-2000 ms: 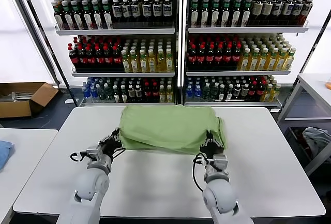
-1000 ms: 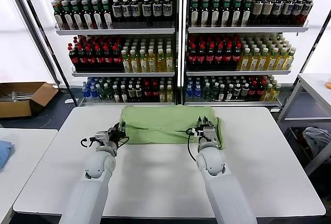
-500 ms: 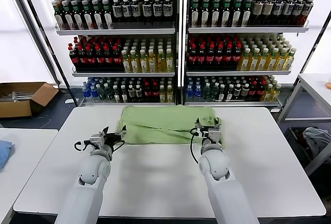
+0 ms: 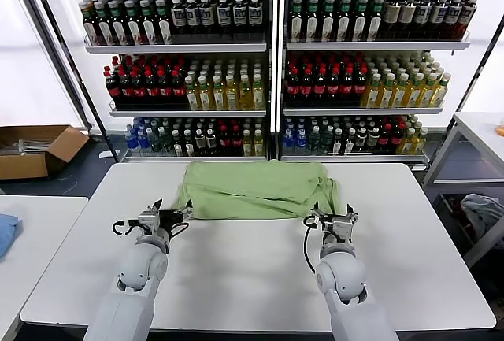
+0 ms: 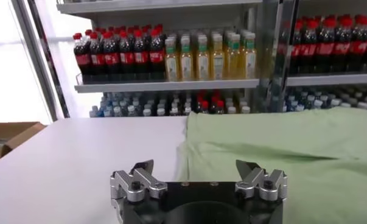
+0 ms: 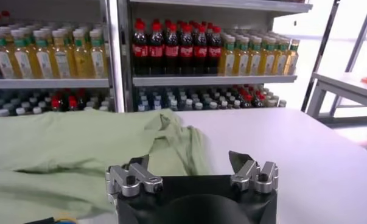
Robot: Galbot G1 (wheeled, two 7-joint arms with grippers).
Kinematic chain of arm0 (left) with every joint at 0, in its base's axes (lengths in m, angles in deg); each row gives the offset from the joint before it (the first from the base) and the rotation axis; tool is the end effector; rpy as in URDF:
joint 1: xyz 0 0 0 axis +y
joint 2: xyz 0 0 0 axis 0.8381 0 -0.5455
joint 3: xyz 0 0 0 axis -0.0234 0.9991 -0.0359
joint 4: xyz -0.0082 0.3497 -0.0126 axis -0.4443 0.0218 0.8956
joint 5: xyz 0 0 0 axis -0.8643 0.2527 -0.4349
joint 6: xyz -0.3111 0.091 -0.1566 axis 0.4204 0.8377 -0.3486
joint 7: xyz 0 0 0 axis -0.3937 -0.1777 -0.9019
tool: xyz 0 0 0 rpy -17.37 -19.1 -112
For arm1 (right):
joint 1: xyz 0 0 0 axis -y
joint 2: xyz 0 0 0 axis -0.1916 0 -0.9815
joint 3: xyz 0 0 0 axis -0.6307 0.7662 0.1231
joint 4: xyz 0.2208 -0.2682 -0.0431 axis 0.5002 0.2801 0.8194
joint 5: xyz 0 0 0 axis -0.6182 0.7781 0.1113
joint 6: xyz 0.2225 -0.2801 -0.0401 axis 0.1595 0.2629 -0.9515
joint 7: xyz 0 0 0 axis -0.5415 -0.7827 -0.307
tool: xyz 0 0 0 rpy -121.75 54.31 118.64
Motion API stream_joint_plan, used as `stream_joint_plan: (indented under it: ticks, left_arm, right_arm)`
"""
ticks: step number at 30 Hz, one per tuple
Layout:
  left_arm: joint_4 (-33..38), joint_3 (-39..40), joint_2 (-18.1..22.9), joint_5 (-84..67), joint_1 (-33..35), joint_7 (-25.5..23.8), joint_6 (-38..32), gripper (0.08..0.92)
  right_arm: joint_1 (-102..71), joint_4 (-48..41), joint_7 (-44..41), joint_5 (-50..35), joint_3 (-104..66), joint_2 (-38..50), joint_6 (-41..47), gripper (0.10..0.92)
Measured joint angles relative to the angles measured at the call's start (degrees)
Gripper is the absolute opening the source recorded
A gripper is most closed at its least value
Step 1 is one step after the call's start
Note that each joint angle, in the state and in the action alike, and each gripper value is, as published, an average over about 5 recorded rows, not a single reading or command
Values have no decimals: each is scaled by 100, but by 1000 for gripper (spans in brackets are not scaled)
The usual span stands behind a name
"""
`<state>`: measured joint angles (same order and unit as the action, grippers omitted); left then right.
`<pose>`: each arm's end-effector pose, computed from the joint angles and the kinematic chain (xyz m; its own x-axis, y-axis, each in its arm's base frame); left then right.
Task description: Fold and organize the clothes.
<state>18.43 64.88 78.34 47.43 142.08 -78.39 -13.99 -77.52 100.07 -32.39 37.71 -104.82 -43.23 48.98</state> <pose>0.3856 0.0497 -0.3060 -0.9126 -0.0378 0.4071 -0.0134 0.9979 0.0626 0.3565 0.0327 -0.2917 -0.8971 0.2211 0.3826 0.2099 0.9751 -0.0713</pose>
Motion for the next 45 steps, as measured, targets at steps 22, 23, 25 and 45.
stream_joint_plan:
  ticks: [22, 23, 25, 45]
  left_arm:
    - [-495, 50, -18, 219, 36, -120, 82, 343]
    - [-508, 50, -14, 218, 37, -127, 90, 317]
    - [-522, 50, -8, 214, 45, -136, 101, 257]
    - [1168, -39, -393, 64, 1153, 39, 341, 99]
  right_arm:
    - [-173, -480, 99, -177, -73, -209, -39, 169]
    - [-189, -477, 96, -177, -69, -210, -39, 156]
    - [-226, -461, 93, -177, -58, -208, -40, 146]
    - [-1450, 1438, 424, -145, 126, -112, 164, 146]
